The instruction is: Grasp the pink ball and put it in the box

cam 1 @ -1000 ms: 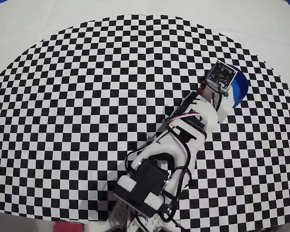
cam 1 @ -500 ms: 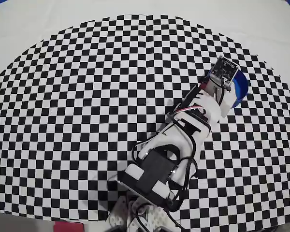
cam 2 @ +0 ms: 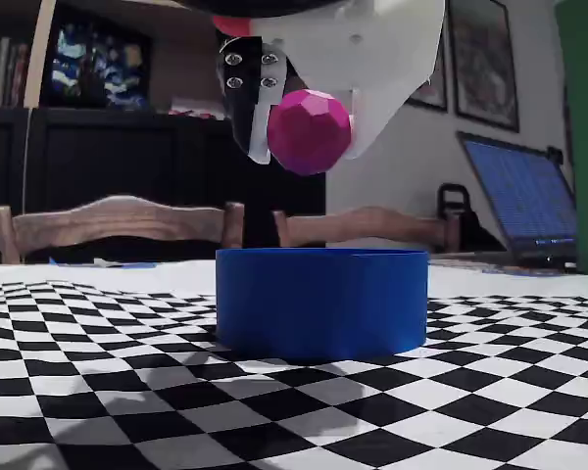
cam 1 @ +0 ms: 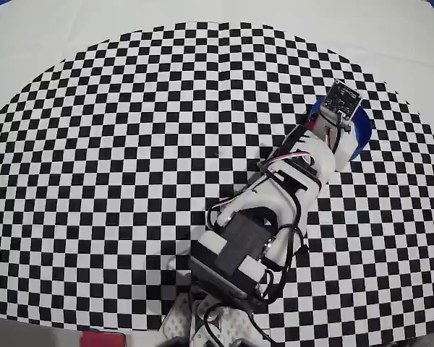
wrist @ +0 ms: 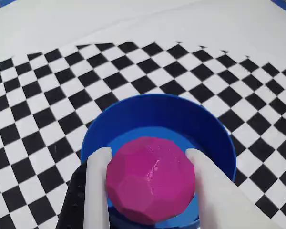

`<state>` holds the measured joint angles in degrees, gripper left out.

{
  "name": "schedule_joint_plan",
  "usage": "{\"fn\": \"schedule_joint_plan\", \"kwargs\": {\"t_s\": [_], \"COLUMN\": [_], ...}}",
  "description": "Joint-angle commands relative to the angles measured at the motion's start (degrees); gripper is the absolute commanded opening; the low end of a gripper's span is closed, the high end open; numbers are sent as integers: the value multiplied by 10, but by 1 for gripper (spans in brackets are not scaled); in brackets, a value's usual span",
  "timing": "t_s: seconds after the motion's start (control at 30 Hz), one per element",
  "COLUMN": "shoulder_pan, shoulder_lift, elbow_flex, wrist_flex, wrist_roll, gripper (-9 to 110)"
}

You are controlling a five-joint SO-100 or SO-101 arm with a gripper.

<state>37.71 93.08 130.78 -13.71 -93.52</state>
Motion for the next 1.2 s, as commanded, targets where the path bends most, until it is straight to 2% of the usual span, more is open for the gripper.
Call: {"fn": "schedule_joint_plan", "kwargs": {"t_s": [0.0,0.53,1.17], "shoulder_pan": [8,10,10], "shoulder_lift": [-4,-54,-98], "elbow_flex": [-31,-103,-153], "wrist_flex": [9,69,87], "wrist_roll": [-2,-1,1], "gripper": [0,0,0]}}
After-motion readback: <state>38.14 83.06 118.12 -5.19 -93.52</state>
